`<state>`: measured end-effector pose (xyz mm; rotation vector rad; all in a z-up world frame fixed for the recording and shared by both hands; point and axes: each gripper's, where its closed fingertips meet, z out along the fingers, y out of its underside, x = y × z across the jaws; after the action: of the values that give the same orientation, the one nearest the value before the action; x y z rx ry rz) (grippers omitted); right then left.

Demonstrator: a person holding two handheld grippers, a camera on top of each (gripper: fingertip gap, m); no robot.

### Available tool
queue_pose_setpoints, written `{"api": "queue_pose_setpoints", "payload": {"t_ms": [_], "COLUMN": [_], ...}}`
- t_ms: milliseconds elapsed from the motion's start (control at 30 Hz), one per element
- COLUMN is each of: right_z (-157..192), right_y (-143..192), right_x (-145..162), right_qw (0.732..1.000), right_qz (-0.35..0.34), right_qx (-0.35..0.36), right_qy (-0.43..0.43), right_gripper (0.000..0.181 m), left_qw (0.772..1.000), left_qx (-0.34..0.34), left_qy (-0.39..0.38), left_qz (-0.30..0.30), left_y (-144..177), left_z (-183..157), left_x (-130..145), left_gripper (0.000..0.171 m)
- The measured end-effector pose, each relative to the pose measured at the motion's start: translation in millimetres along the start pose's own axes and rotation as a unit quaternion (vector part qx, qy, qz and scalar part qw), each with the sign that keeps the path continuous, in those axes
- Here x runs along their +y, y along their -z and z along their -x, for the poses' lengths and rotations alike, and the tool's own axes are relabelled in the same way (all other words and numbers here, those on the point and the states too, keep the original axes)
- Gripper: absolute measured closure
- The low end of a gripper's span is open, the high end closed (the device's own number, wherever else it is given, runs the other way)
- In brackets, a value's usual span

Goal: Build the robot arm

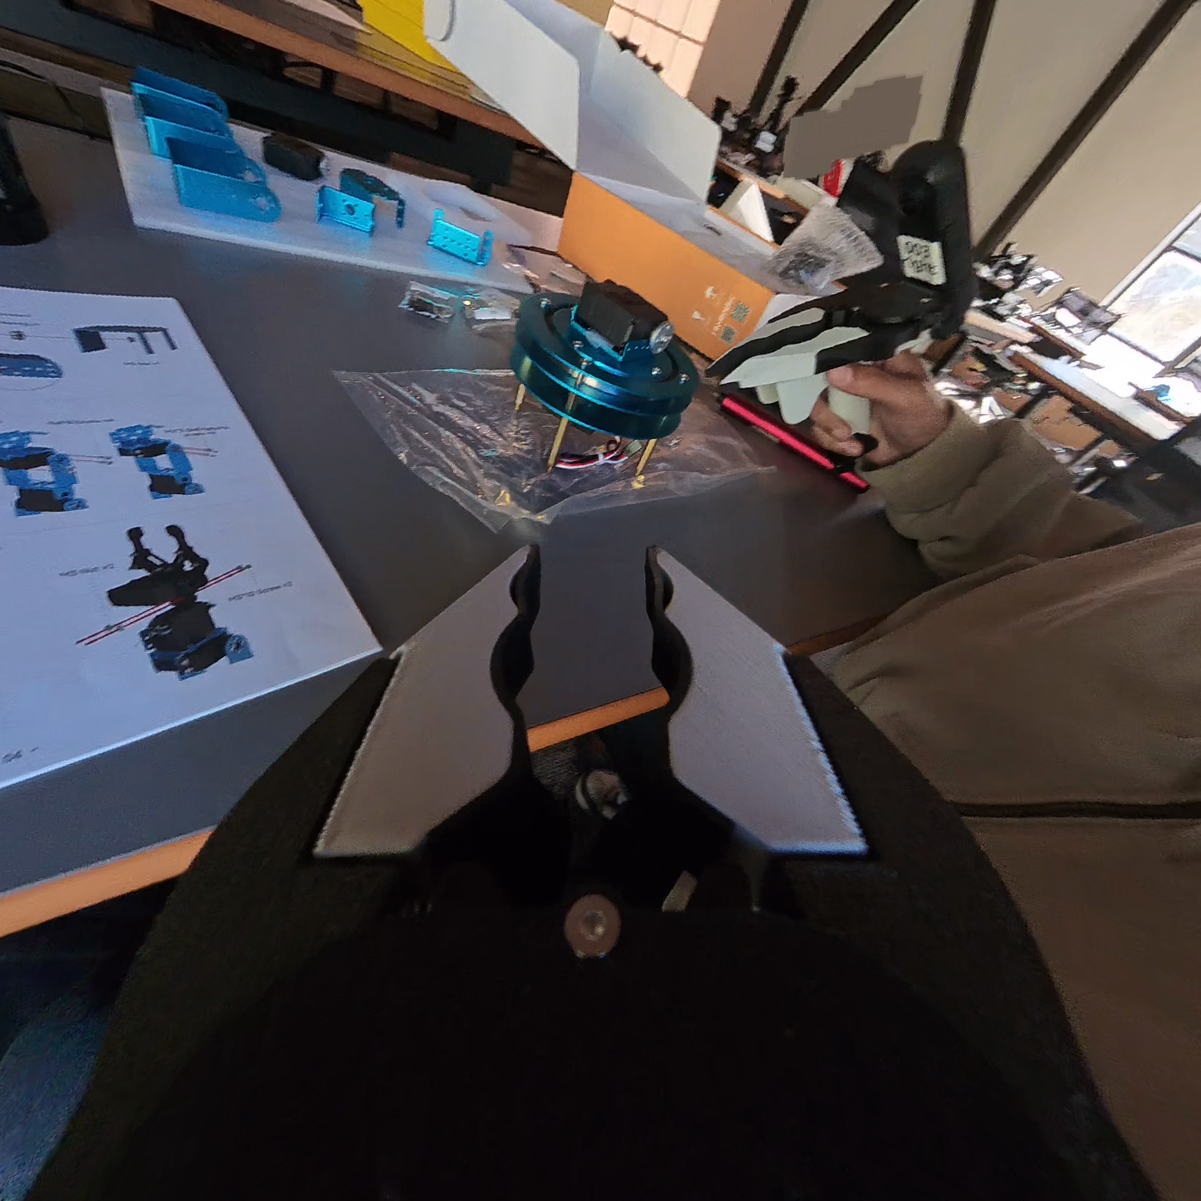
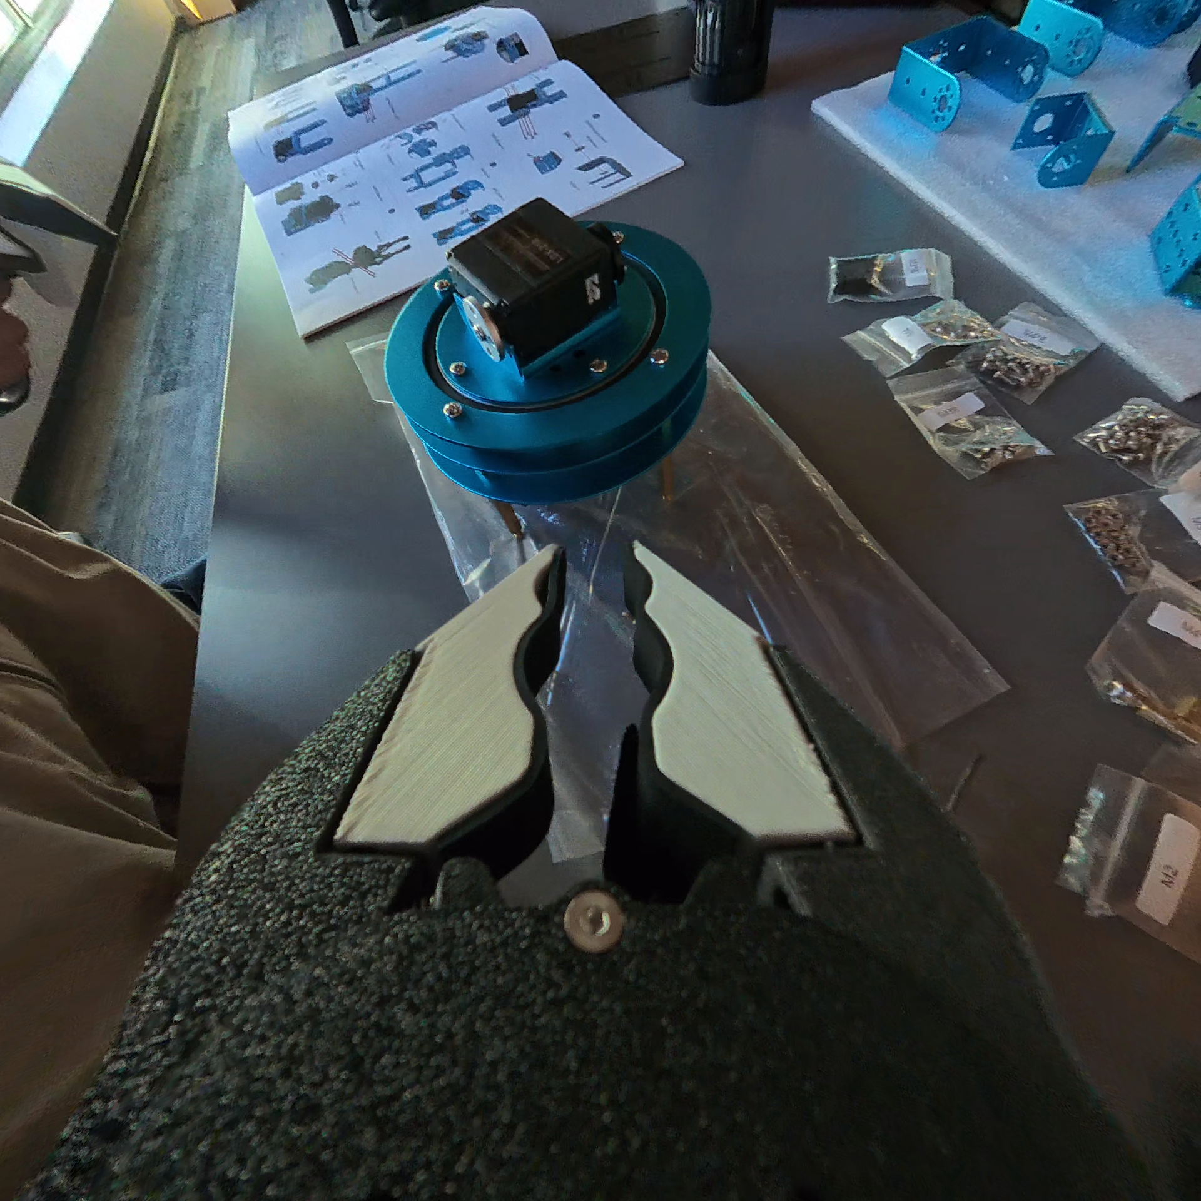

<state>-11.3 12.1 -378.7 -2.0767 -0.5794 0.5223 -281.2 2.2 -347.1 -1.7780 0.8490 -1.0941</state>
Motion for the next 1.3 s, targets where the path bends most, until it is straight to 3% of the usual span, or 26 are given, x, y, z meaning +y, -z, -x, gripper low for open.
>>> {"api": "queue_pose_setpoints", "payload": {"t_ms": [133, 367, 533, 700, 900, 1300], "right_z": [1, 16, 24, 7, 7, -13], "right_y": [6, 7, -4, -8, 4, 3], "right_x": [0, -1, -8, -11, 0, 8], "right_qw": [1.000, 1.000, 0.995, 0.998, 0.998, 0.999], "right_qz": [-0.001, 0.014, 0.067, 0.029, 0.028, 0.029], "right_qx": [0.000, 0.007, -0.079, -0.023, -0.035, -0.032], "right_qy": [-0.003, 0.027, -0.013, 0.043, 0.040, 0.015], "right_gripper": [0.165, 0.164, 0.152, 0.155, 0.164, 0.167], "left_qw": [0.999, 0.999, 0.999, 0.996, 0.996, 0.991], "left_qx": [-0.036, -0.027, -0.038, -0.073, -0.043, -0.017], "left_qy": [-0.024, 0.035, -0.013, -0.050, -0.026, -0.065], "left_qz": [-0.008, -0.020, 0.005, 0.029, 0.074, 0.114], "left_y": [1, -9, -25, -53, -72, -91], "left_z": [-11, -40, -42, -31, -38, -62], "left_x": [16, 34, -4, -25, 10, 16], "left_gripper": [0.140, 0.140, 0.140, 0.140, 0.140, 0.140]}}
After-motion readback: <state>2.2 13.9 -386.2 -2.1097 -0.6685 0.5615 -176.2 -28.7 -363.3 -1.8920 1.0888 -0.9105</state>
